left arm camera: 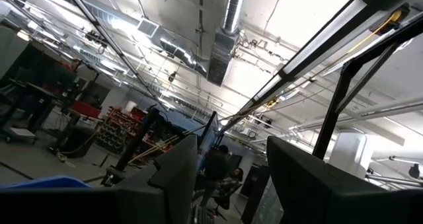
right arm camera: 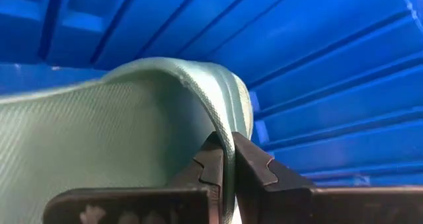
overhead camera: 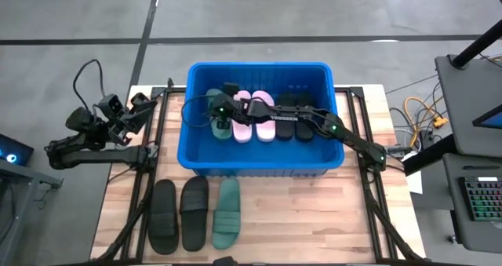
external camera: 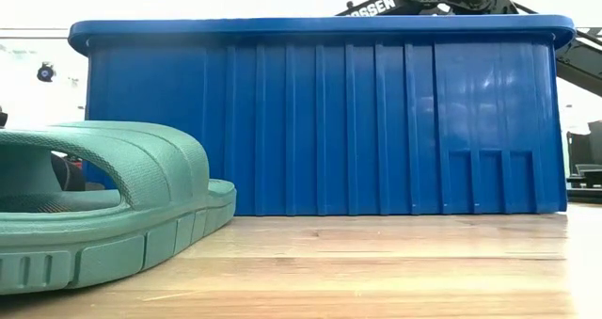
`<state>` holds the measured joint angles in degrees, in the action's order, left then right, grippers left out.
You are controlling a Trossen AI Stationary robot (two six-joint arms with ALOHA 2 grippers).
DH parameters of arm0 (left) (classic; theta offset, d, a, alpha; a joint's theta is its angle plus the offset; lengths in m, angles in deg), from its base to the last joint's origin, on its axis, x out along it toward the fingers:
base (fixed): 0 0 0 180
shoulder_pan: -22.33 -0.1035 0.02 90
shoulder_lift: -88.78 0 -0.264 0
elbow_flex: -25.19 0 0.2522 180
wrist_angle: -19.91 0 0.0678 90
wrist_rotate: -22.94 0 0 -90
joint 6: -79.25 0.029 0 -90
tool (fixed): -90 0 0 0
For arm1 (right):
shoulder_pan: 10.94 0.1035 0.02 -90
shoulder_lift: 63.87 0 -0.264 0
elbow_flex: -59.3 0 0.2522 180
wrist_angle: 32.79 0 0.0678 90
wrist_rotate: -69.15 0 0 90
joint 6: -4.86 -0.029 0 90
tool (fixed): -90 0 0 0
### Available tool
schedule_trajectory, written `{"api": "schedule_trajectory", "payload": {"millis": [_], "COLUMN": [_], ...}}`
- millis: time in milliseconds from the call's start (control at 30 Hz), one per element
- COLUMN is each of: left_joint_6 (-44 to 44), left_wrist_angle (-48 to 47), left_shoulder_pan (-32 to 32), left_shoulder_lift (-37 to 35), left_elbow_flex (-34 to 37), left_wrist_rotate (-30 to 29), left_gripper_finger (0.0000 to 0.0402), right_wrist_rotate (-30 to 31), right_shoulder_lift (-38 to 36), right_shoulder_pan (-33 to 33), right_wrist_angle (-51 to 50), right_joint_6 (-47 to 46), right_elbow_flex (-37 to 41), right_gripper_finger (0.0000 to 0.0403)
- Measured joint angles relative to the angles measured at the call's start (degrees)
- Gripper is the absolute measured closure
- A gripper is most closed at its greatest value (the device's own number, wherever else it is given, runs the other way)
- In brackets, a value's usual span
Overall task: Pick and place slides into bin
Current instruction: Put the right green slipper into the blue bin
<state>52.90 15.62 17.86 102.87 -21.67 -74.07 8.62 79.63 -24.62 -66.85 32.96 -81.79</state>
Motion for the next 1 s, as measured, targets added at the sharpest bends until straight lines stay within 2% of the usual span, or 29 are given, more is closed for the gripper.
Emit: {"api": "schedule_trajectory", "payload": {"millis": [133, 300, 767, 1000], "left_joint_6": [0.02, 0.11, -0.14, -0.26], "left_wrist_angle": [-0.01, -0.01, -0.03, -0.01], "left_shoulder_pan": [-0.01, 0.00, 0.00, 0.00], "left_shoulder_lift": [0.00, 0.00, 0.00, 0.00], "left_elbow_flex": [0.00, 0.00, 0.42, 0.68], "left_wrist_rotate": [-0.35, -1.04, -1.03, -1.03], "left_gripper_finger": [0.0233, 0.0233, 0.0233, 0.0233], "right_wrist_rotate": [0.08, -4.43, -4.64, -7.65], "right_shoulder_lift": [0.00, 0.00, 0.00, 0.00], "right_shoulder_pan": [-0.02, -0.11, -0.26, -0.26], "right_wrist_angle": [0.03, 0.18, 1.80, 1.47], "right_joint_6": [0.00, 0.02, -0.47, -1.07], "right_elbow_flex": [0.65, 0.74, 0.79, 0.79], "right_gripper_finger": [0.0392, 0.0385, 0.0287, 0.0269]}}
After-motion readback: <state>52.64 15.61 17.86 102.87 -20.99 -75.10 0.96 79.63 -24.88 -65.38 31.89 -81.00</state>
